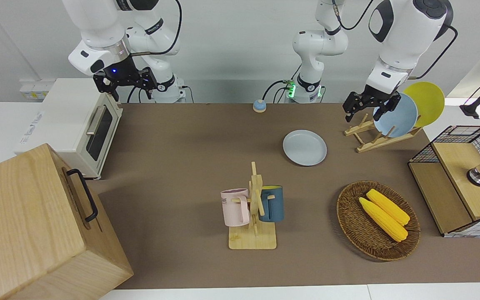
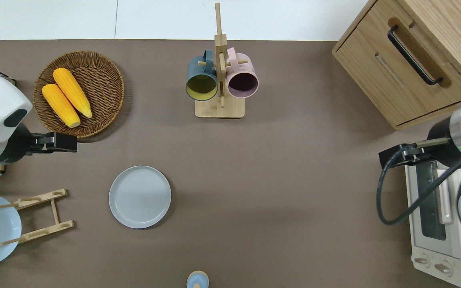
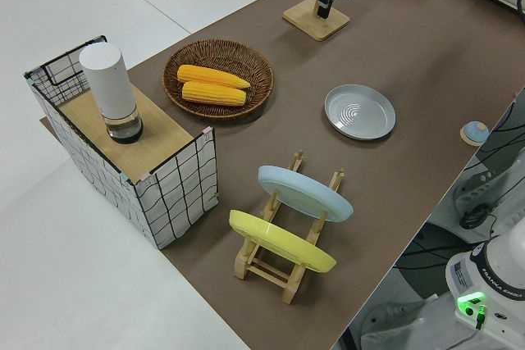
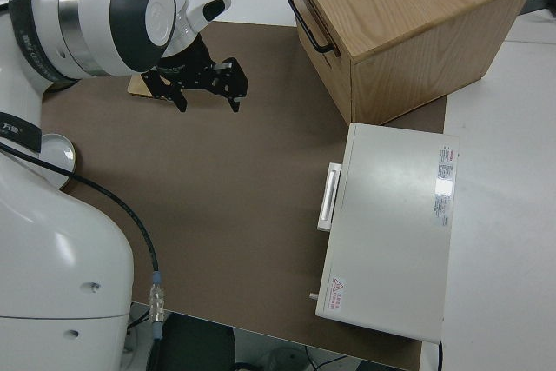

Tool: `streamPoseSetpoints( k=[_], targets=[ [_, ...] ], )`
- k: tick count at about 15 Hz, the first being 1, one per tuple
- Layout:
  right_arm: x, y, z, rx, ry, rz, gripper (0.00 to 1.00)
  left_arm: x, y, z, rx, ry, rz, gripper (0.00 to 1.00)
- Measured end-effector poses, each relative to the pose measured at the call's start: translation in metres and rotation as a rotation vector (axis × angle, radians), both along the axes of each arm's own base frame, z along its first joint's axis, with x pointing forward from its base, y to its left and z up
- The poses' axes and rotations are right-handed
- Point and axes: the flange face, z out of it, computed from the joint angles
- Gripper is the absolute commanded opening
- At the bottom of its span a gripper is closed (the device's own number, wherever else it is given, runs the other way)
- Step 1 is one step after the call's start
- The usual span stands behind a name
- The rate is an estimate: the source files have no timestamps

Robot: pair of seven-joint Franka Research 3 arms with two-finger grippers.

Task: Pick gray plate from table and place it on lower plate rack with left arm
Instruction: 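Move the left gripper toward the gray plate on the table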

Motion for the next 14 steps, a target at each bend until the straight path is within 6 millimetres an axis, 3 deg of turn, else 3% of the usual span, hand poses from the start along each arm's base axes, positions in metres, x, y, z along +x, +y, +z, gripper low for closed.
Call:
streamPoseSetpoints(
  k=[10,14],
  targets=[
    [0.000,0.000,0.000,0.000,0.000,0.000,0.983,0.000,0.009,-0.004,0.001,0.021,0.023,0.99],
    [0.000,0.000,0.000,0.000,0.000,0.000,0.983,-0.001,0.010,-0.030,0.004,0.068,0.025,0.99]
  ],
)
